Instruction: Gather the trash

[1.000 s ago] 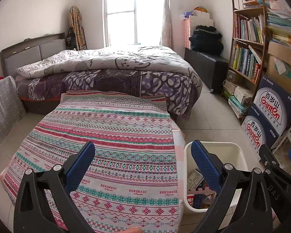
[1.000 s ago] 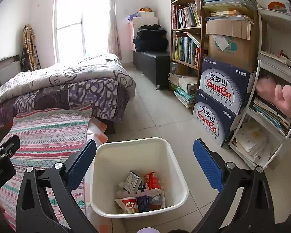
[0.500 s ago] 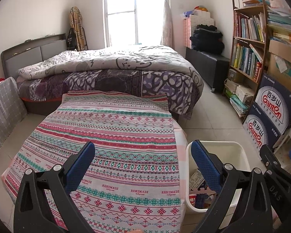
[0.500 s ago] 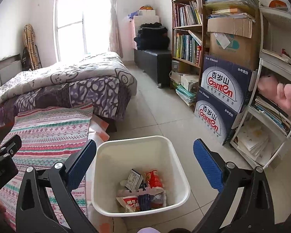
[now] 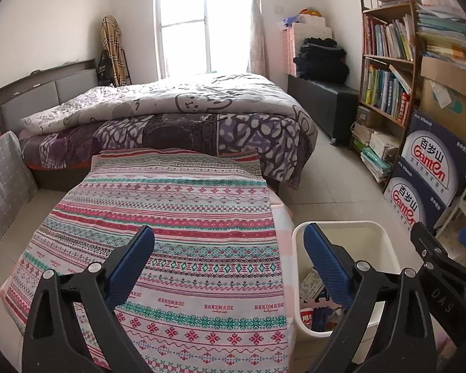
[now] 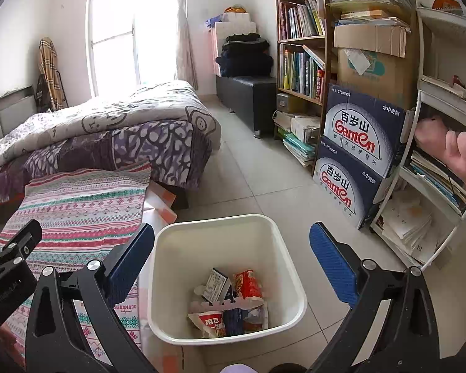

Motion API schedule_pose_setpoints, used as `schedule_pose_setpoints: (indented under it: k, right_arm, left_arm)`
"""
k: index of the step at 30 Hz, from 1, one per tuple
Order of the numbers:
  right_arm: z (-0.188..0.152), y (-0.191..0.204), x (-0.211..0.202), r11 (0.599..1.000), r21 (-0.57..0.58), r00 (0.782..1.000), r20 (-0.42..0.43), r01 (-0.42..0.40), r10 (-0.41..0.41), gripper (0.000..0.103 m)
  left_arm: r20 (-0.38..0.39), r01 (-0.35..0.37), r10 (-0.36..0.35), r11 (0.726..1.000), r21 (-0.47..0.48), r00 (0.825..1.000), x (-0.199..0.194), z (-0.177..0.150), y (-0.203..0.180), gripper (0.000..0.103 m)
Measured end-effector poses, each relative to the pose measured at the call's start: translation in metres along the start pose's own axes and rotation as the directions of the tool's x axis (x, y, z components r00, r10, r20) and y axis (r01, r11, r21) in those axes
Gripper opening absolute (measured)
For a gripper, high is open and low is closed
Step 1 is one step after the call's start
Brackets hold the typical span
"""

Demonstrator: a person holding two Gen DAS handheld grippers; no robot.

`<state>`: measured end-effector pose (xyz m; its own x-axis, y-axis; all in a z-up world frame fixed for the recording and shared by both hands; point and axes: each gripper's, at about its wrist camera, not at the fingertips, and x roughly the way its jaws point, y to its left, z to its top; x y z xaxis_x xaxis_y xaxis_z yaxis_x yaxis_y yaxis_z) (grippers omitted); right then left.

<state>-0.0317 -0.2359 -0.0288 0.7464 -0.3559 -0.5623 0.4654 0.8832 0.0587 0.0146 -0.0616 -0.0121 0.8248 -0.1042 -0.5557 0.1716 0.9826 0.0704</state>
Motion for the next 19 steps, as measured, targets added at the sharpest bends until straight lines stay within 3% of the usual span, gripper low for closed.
schedule_pose_setpoints:
  k: [19]
  right_arm:
    - [-0.0002,-0.001,-0.0003,1.0,0.01,1.0,-0.001,0.003,-0.003,0.096]
  left_arm:
    - [-0.042,-0.001,0.0,1.0,-0.022,0.999,0.0061,0.0001,0.0034,0.095]
